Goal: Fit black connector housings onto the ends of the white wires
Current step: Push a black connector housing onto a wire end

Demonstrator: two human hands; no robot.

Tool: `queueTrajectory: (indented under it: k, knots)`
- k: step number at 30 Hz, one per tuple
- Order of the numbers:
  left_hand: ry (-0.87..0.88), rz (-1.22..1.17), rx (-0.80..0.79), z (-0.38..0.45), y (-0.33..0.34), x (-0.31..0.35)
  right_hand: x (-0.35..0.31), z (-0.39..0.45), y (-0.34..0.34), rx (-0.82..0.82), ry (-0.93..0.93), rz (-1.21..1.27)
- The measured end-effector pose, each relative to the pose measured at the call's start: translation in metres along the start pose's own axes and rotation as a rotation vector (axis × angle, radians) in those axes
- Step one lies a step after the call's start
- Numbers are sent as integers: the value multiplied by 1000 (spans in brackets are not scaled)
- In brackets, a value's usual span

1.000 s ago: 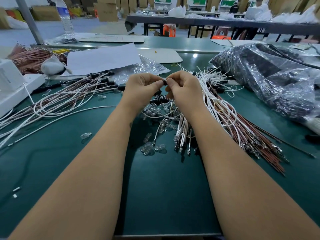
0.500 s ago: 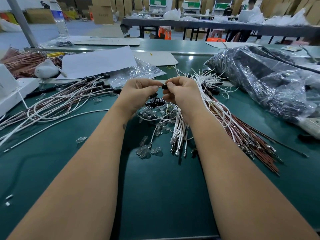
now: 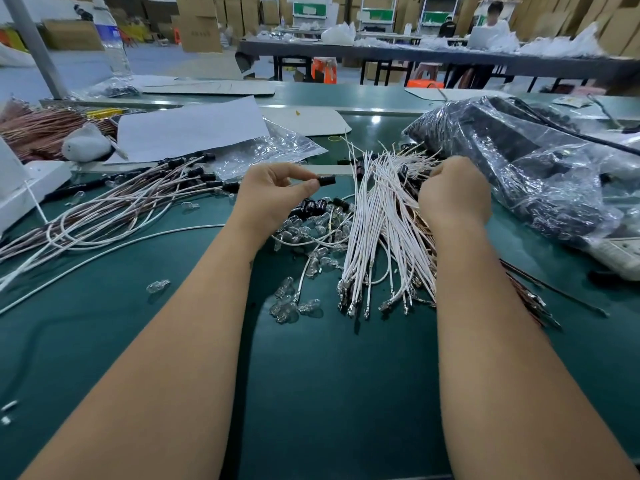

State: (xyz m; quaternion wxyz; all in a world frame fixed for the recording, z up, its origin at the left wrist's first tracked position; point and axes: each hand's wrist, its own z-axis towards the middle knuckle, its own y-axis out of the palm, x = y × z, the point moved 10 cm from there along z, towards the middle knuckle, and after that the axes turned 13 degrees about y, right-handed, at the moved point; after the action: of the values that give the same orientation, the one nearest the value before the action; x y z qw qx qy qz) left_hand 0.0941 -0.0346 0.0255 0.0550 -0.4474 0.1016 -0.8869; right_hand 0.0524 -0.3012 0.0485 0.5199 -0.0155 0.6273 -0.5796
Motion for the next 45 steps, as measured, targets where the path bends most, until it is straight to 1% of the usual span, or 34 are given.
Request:
queueTrajectory:
  k: [2,4,10,13,16,19,21,23,25,27,29,32,36,42,45]
  knots:
    - [0,28,14,1,-2,-1,12,-1,14,-108,75,-92]
    - [-5,49,35,0,-4,-2,16,-4,21,-158,103,-112]
    - [-7,22,78,0,-9,-2,18,-1,13,-54,100,-12]
    - [1,8,71,-1,-7,-1,14,-2,3,36,71,45]
    - [9,-2,60,-1,-6,-2,7,-4,-7,116,9,125]
    - [-10,-35,76,0,-7,-4,-7,-10,-16,184,-90,141]
    - [-21,-38,86,0,-9,-6,-29,-20,-20,224,-213,120]
    - [-25,-27,85,-1,-10,-7,-55,-37,-17,231,-359,126]
    - [-26,-18,95,-1,-12,-7,-77,-55,-4,169,-480,147]
    - [-44,-5,113,-1,-14,-9,-88,-69,14,55,-539,168]
    - [-59,1,117,-1,-14,-10,-89,-75,30,-35,-562,175]
    - [-79,19,111,0,-13,-12,-80,-74,43,-108,-544,188]
    - [-101,38,107,0,-11,-14,-77,-71,43,-143,-522,274]
    - [-104,44,110,-1,-9,-13,-84,-81,47,-189,-588,285]
    - [-108,45,108,-1,-10,-13,-84,-80,46,-174,-584,290]
